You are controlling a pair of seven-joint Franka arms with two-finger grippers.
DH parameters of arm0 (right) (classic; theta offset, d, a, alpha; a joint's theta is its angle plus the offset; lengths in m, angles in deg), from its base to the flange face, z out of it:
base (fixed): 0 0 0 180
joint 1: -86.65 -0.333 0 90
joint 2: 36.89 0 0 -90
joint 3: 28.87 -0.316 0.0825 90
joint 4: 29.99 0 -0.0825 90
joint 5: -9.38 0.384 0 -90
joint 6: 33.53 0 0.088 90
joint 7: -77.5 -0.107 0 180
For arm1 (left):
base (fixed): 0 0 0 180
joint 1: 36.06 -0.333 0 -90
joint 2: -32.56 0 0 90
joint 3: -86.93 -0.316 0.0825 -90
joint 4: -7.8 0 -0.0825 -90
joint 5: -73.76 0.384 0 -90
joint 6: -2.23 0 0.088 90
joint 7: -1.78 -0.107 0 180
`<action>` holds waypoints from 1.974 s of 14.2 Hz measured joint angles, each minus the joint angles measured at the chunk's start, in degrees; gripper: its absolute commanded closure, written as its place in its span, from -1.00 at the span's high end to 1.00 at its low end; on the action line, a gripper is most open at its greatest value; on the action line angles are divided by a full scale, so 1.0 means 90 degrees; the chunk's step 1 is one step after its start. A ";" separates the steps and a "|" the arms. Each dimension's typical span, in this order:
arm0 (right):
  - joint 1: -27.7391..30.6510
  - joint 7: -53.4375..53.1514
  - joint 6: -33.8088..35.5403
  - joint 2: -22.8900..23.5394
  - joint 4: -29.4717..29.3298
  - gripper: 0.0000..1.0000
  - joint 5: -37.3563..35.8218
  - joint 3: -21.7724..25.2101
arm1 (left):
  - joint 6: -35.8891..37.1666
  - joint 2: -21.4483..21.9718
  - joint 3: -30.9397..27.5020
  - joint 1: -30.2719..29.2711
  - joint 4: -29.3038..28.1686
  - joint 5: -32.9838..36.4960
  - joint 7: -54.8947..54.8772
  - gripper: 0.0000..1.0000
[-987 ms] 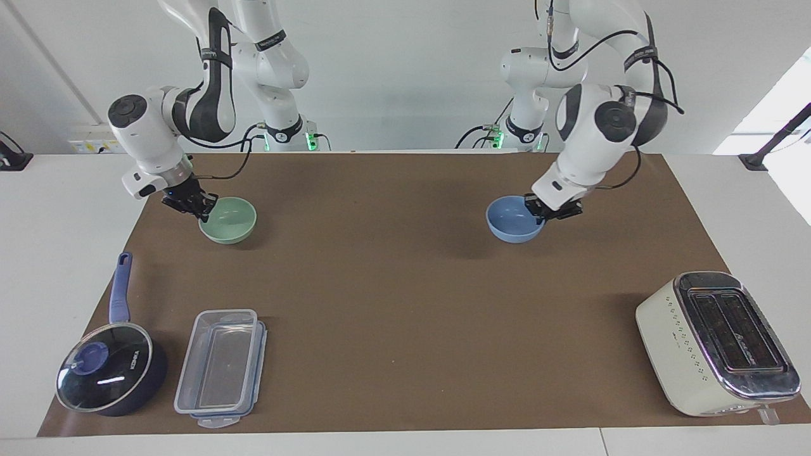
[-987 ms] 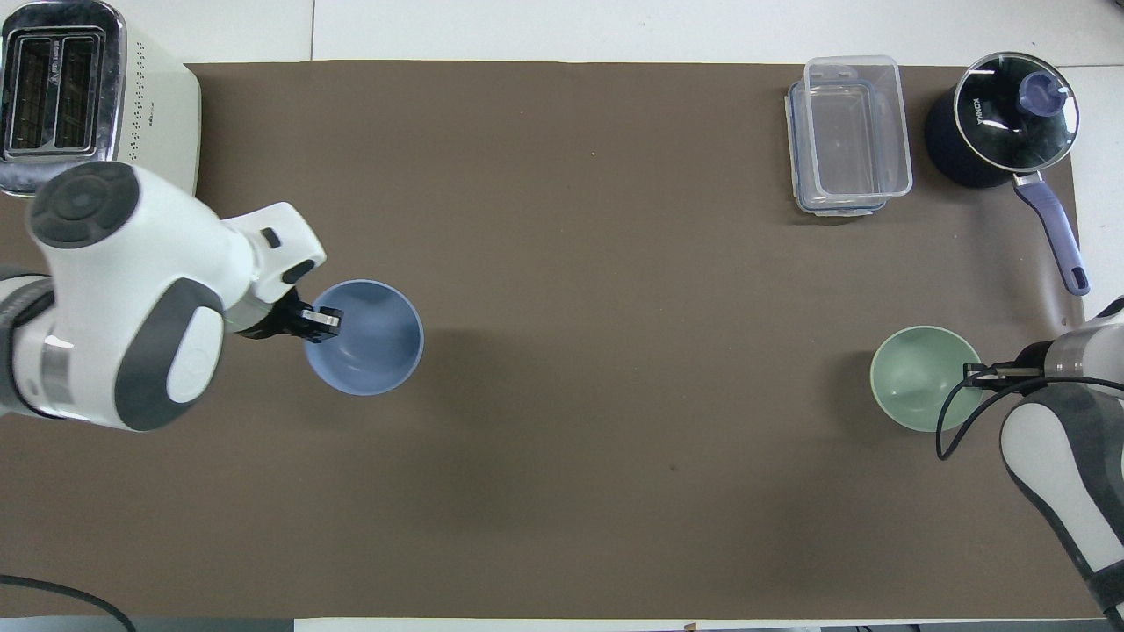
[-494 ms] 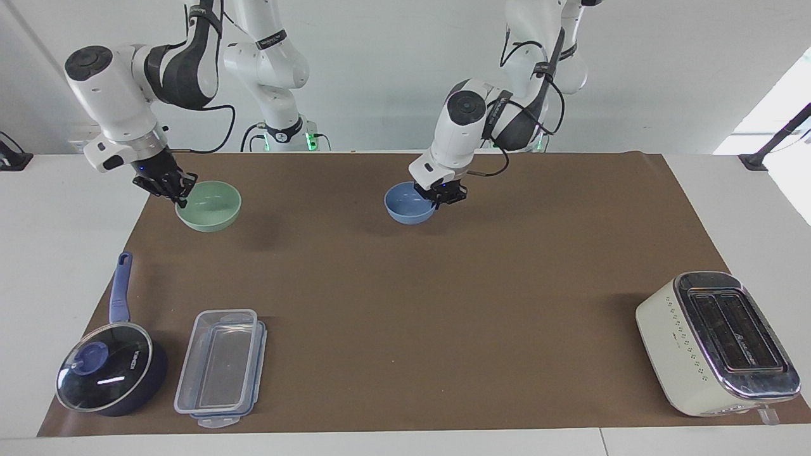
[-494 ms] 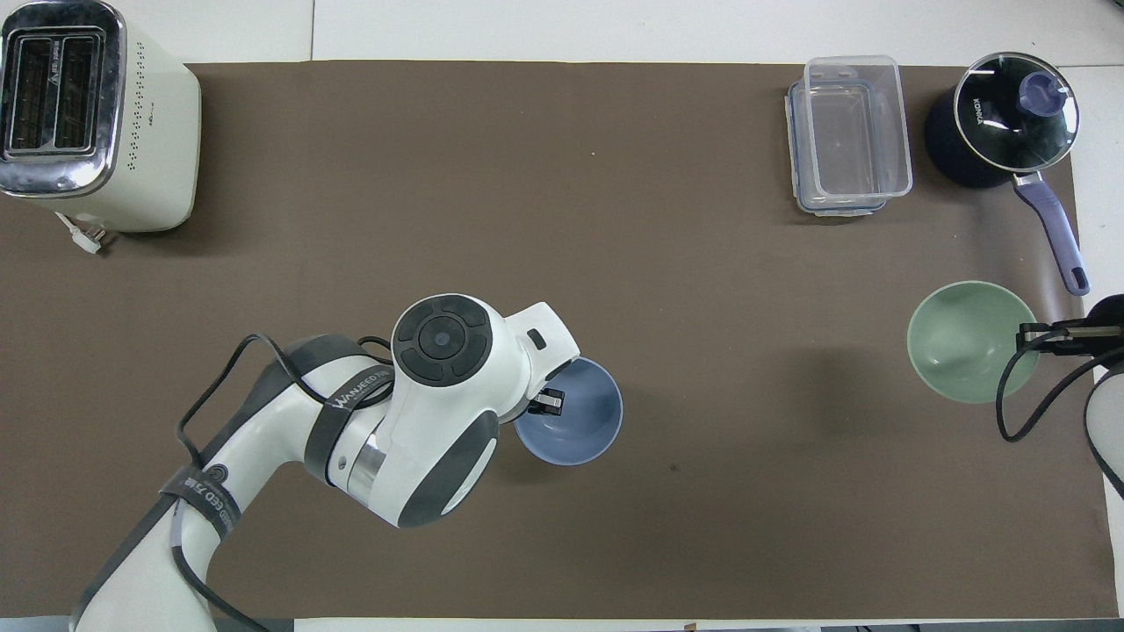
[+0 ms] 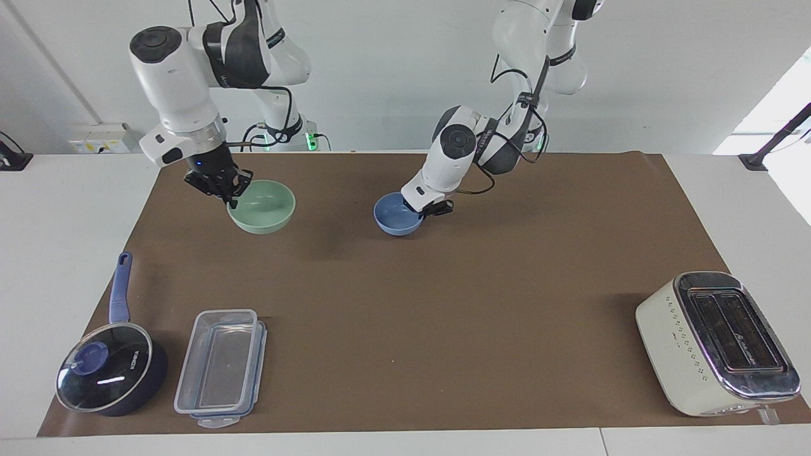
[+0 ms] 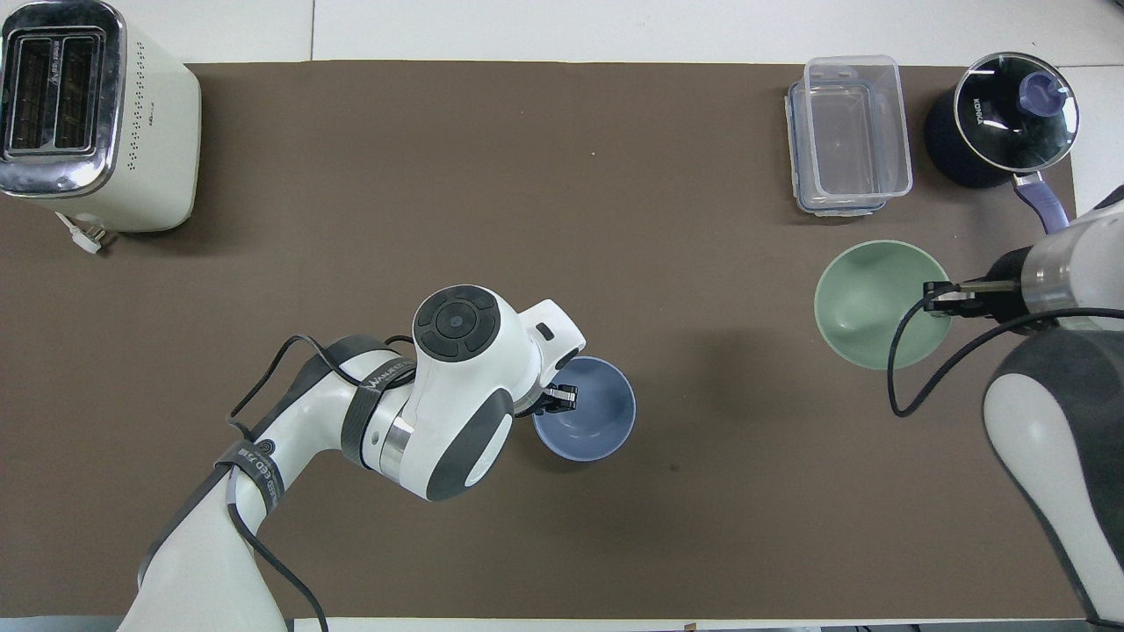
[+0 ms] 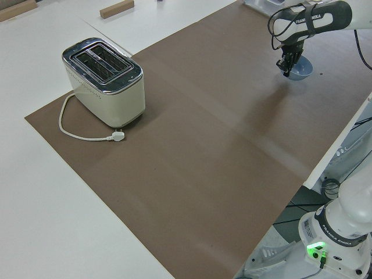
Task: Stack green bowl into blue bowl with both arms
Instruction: 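Slide the blue bowl toward center while the right gripper carries the green bowl over, then lower the green bowl into the blue bowl while the left gripper withdraws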
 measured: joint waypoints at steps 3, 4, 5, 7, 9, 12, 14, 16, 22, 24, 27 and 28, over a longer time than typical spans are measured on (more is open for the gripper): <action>-0.0693 -0.0918 0.0000 0.0039 -0.0028 -1.00 0.0525 -0.0010 | -0.0076 -0.0023 0.0000 0.0001 0.0012 -0.0005 0.0003 1.00; -0.0836 -0.1092 0.0000 0.0050 -0.0031 -1.00 0.0618 -0.0011 | -0.0081 -0.0022 0.0000 0.0000 0.0020 -0.0007 0.0005 1.00; -0.0979 -0.1289 -0.0001 0.0074 -0.0032 -1.00 0.0675 -0.0006 | -0.0061 -0.0007 -0.0004 -0.0004 0.0046 -0.0009 0.0006 1.00; -0.1322 -0.1732 -0.0036 0.0176 -0.0033 -1.00 0.0710 -0.0002 | 0.0256 0.0204 -0.0069 -0.0107 0.0173 -0.0011 0.0006 1.00; -0.1765 -0.2251 -0.0203 0.0361 -0.0031 -1.00 0.0716 -0.0006 | 0.0901 0.0706 -0.0131 -0.0621 0.0362 -0.0011 -0.0089 1.00; -0.2303 -0.2763 -0.0572 0.0711 -0.0019 -1.00 0.0717 -0.0009 | 0.1928 0.1376 -0.0203 -0.1966 0.0753 0.0090 -0.0790 1.00; -0.2528 -0.2796 -0.0885 0.0961 0.0024 -1.00 0.0718 -0.0010 | 0.2312 0.1607 -0.0237 -0.2945 0.0876 0.0346 -0.1560 1.00; -0.2676 -0.2796 -0.1221 0.1150 0.0174 -1.00 0.0767 -0.0012 | 0.2591 0.1704 -0.0247 -0.3612 0.0921 0.0583 -0.2212 1.00; -0.2922 -0.2796 -0.1684 0.1126 0.0869 -1.00 0.0931 -0.0014 | 0.4109 0.1702 -0.0176 -0.3859 0.2318 0.1517 -0.2424 1.00; -0.2962 -0.2796 -0.1810 0.1026 0.1076 -1.00 0.0938 -0.0014 | 0.4564 0.1650 -0.0157 -0.3850 0.2731 0.1667 -0.2424 1.00; -0.3028 -0.2796 -0.2019 0.0945 0.1265 -1.00 0.0978 -0.0015 | 0.4723 0.1644 -0.0160 -0.3857 0.2873 0.1691 -0.2417 1.00; -0.3032 -0.2796 -0.2074 0.0938 0.1303 -1.00 0.1091 -0.0015 | 0.4754 0.1644 -0.0159 -0.3857 0.2848 0.1691 -0.2413 1.00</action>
